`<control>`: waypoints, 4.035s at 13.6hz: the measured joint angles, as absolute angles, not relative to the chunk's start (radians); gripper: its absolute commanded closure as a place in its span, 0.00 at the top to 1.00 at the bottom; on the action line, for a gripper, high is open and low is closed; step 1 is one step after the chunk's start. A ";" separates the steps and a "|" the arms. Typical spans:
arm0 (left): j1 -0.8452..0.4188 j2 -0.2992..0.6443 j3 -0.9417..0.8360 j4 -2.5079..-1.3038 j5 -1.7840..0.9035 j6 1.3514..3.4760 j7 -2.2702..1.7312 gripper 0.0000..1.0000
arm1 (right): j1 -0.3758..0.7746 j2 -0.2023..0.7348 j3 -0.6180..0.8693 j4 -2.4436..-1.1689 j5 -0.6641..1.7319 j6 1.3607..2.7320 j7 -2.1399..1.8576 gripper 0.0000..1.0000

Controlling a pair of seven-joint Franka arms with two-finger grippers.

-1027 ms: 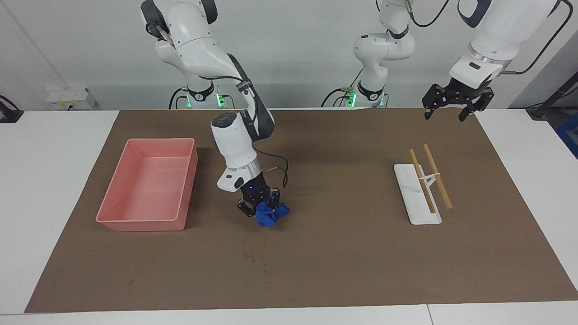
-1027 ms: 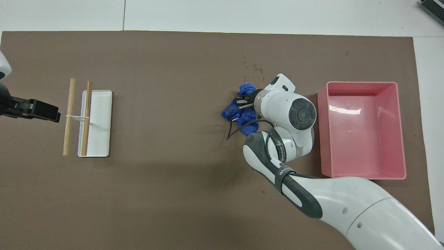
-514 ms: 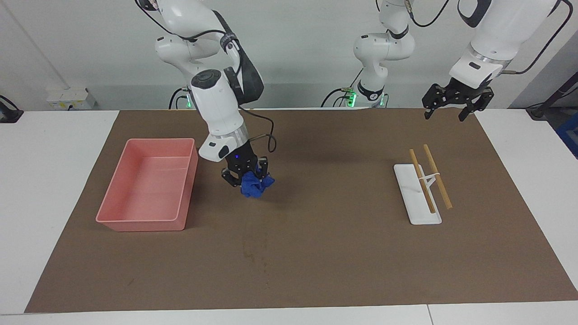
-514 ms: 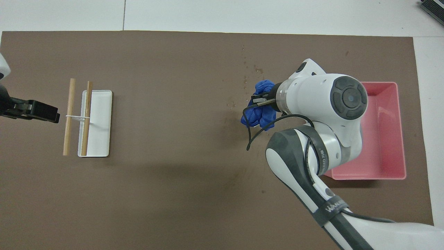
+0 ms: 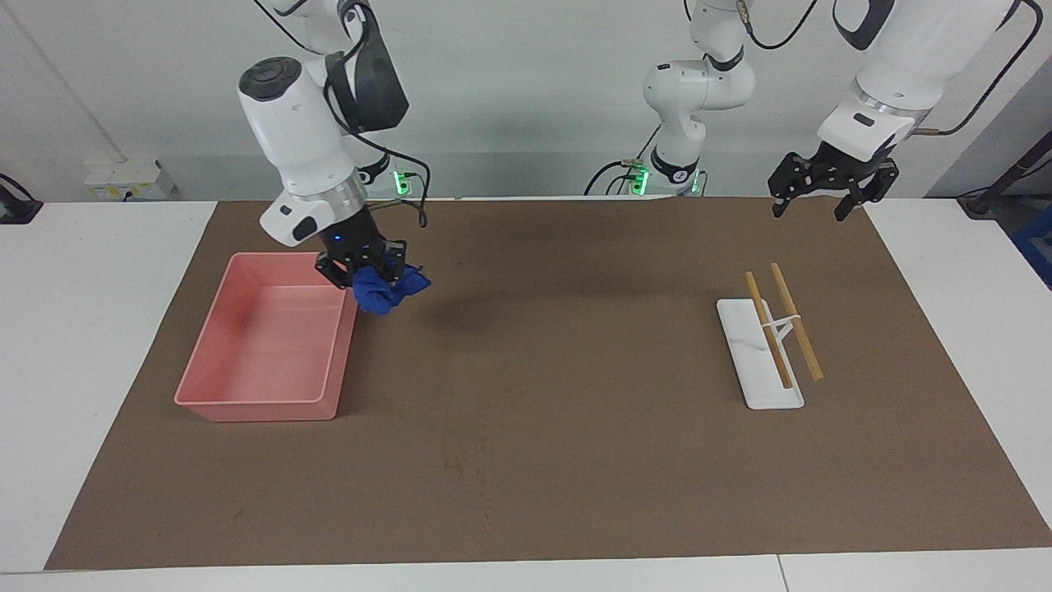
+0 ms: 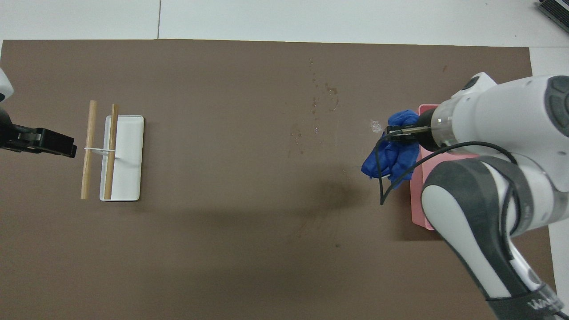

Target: Wipe water with towel using both arms

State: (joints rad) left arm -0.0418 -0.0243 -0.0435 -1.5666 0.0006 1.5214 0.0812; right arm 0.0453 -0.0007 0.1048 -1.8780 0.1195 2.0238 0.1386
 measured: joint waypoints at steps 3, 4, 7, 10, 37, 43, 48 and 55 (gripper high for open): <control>-0.042 -0.024 -0.043 -1.567 0.001 1.521 0.081 1.00 | -0.061 -0.006 0.103 -1.909 0.119 2.023 0.047 0.00; -0.042 -0.024 -0.043 -1.567 0.001 1.521 0.081 1.00 | -0.088 -0.004 0.102 -1.920 0.119 2.024 0.023 0.00; -0.042 -0.024 -0.043 -1.567 0.001 1.521 0.081 1.00 | -0.155 0.029 0.099 -1.966 0.119 2.061 0.003 0.00; -0.042 -0.024 -0.043 -1.567 0.001 1.521 0.081 1.00 | -0.206 0.095 0.099 -2.022 0.118 2.156 0.003 0.00; -0.042 -0.024 -0.043 -1.567 0.001 1.521 0.081 1.00 | -0.015 -0.063 0.134 -1.639 -0.030 1.639 0.329 1.00; -0.042 -0.024 -0.043 -1.567 0.001 1.521 0.081 1.00 | -0.046 -0.063 0.118 -1.552 -0.029 1.481 0.301 1.00; -0.042 -0.024 -0.043 -1.567 0.001 1.521 0.081 1.00 | -0.053 -0.041 0.117 -1.542 -0.029 1.459 0.270 1.00; -0.042 -0.024 -0.043 -1.567 0.001 1.521 0.081 1.00 | -0.059 0.000 0.118 -1.503 -0.027 1.453 0.263 1.00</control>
State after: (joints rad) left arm -0.0418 -0.0244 -0.0435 -1.5667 0.0007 1.5207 0.0812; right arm -0.0589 -0.0003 0.1179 -1.5026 -0.0274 1.4532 0.2635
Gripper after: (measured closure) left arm 0.000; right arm 0.000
